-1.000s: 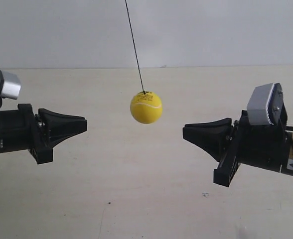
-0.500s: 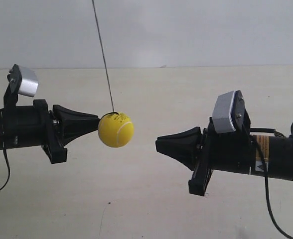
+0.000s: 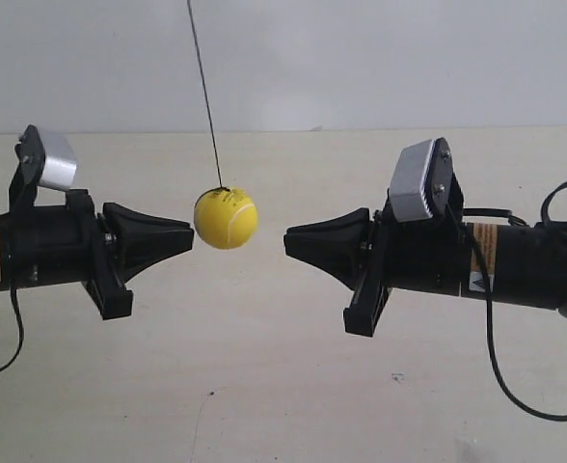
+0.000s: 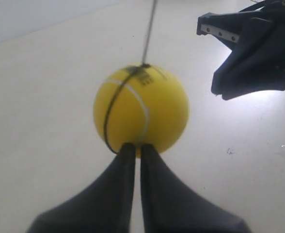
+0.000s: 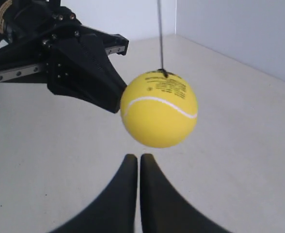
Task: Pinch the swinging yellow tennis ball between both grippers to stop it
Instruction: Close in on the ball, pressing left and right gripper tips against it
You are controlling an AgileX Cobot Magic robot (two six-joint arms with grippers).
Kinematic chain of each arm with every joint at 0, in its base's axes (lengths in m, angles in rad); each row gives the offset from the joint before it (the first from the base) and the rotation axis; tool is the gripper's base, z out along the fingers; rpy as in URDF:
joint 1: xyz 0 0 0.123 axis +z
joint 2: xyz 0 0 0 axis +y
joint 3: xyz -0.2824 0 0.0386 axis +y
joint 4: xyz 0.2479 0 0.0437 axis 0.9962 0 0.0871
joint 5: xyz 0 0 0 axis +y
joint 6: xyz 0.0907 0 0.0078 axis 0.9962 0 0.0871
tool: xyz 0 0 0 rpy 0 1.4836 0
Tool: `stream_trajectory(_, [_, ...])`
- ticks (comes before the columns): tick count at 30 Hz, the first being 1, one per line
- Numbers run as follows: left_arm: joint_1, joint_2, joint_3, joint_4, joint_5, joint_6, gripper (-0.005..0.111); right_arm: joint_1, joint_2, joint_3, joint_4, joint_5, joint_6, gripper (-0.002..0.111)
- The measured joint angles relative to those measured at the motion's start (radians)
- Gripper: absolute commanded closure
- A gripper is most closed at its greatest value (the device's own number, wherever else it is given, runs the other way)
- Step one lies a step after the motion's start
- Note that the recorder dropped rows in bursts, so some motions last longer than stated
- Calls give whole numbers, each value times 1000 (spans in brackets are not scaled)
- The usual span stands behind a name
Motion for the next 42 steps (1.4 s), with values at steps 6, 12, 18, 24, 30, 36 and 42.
stream_trajectory(6, [0, 48, 0, -32, 0, 35, 102, 2, 0, -32, -8, 16, 11, 108])
stream_trajectory(12, [0, 58, 0, -45, 0, 59, 102, 2, 0, -48, -12, 41, 23, 108])
stream_trajectory(18, [0, 58, 0, -49, 60, 32, 102, 2, 0, -48, -23, 56, 25, 108])
stream_trajectory(24, [0, -18, 0, -49, 149, 3, 102, 2, 0, -48, -25, 86, 25, 108])
stream_trajectory(30, [0, -42, 0, -4, 75, -22, 102, 68, 0, -54, -27, 86, 30, 108])
stream_trajectory(36, [0, -42, 0, 0, 66, 1, 102, 101, 0, -68, -28, 110, 20, 108])
stream_trajectory(42, [0, -42, 0, -47, 66, 54, 102, 101, 2, -78, 26, 170, -25, 108])
